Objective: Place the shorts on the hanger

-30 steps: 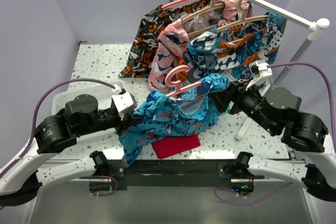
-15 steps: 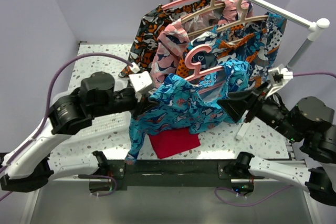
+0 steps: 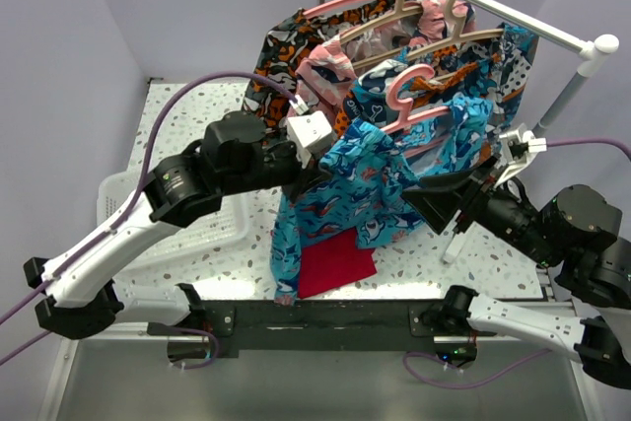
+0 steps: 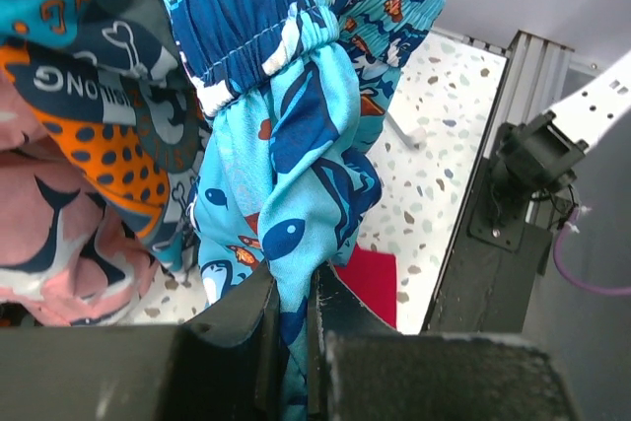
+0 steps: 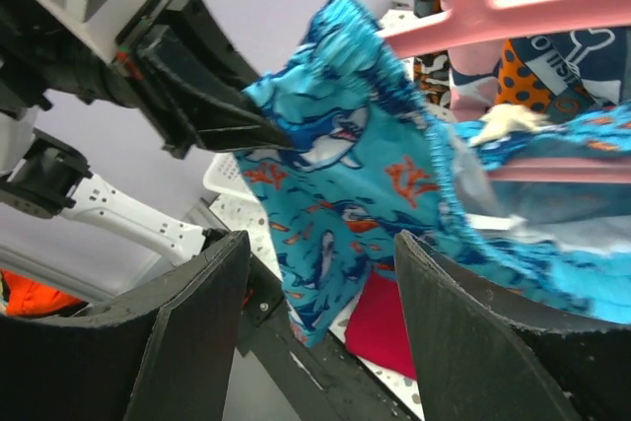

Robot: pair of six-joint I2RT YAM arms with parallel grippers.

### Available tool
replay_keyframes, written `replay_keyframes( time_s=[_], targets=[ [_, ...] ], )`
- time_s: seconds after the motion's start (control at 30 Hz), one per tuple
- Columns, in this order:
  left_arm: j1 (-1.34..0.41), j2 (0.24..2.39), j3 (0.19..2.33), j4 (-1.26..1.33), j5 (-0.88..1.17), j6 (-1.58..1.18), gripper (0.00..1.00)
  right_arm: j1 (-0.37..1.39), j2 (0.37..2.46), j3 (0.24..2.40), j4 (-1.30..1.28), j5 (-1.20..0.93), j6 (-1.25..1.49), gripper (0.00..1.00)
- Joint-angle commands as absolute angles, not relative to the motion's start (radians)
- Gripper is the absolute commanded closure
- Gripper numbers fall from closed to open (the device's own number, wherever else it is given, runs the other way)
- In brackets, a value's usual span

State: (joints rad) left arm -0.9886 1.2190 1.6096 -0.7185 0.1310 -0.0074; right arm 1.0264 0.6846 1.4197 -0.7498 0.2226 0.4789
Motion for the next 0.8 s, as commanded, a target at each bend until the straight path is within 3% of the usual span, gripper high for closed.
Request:
replay_keyframes(
  time_s=[0.0,0.3,0.77],
  targets=[
    [-0.988,1.279,1.697,-0.528,0.127,-0.015,1.00,1.025,0.683,1.390,-0.676,0.121,0.466,0.35],
    [-0.989,1.408,1.796,-0.446,0.098,-0.005,1.00,1.026,0.577,1.142,-0.680,0.023,0.482,0.35],
    [-1.020,1.690,2.121,-0.477,0.069,0.032,1.00,1.025,0.563,0.824,-0.588,-0.070,0.534,0.36]
  ],
)
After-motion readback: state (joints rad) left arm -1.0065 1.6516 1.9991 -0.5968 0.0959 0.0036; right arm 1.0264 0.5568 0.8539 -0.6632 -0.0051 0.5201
